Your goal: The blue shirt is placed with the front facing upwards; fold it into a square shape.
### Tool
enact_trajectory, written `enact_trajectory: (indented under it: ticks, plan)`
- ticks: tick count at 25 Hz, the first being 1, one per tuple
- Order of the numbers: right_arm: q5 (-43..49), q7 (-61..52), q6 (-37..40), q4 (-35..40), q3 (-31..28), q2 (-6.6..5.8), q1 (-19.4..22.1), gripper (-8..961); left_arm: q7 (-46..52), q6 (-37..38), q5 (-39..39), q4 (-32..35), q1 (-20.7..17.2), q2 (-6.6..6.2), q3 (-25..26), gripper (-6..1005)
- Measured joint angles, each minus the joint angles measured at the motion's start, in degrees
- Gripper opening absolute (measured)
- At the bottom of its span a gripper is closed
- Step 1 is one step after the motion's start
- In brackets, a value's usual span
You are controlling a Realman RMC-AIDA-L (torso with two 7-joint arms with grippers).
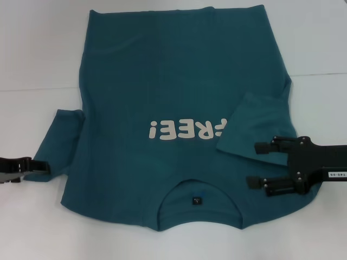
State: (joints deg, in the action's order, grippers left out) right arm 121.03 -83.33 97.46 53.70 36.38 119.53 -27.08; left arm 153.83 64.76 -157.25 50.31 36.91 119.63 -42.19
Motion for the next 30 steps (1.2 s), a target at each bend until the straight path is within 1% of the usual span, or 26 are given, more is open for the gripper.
enact_trajectory:
  ticks: [13, 30]
  plan:
    - [-0.1, -0.5, 0.1, 0.0, 0.0, 0.00, -0.2, 945, 0.0, -0.7, 0.3, -0.1, 0.0, -0.02, 0.0, 823]
    - [0.0, -0.5, -0.2, 0.0, 0.0, 0.00, -0.1, 944, 0.0, -1.1, 0.5, -1.4, 0.9, 0.61, 0.0, 822]
